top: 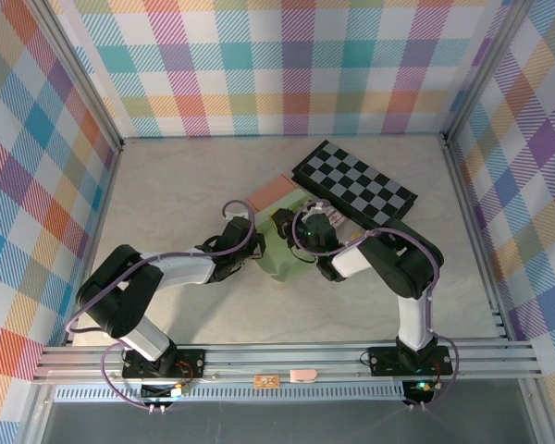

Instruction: Fold the paper box

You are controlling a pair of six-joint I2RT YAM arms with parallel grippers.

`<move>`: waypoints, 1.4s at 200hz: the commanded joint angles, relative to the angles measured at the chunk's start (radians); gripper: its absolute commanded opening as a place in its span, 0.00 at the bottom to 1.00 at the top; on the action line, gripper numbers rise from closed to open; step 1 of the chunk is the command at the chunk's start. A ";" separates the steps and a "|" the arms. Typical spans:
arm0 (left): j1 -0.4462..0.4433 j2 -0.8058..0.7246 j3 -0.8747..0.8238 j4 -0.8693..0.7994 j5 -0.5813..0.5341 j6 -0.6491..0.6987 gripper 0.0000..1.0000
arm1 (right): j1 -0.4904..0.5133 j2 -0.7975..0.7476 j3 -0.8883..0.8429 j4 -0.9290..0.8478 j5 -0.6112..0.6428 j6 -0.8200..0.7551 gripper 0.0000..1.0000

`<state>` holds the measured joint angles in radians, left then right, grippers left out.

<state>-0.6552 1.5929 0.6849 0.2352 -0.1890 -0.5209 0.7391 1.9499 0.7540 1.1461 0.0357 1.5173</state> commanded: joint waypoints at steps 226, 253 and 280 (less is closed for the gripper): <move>-0.017 0.166 0.186 -0.093 -0.175 -0.057 0.04 | 0.016 -0.071 0.030 -0.185 0.019 0.104 0.00; -0.017 0.167 0.209 -0.154 -0.193 -0.067 0.00 | 0.016 -0.093 0.052 -0.239 0.023 0.112 0.01; -0.017 0.151 0.219 -0.202 -0.209 -0.083 0.00 | 0.016 -0.155 0.068 -0.367 0.035 0.115 0.30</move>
<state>-0.6674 1.7554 0.8684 0.0765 -0.3618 -0.5842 0.7444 1.8606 0.7944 0.9321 0.0750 1.6184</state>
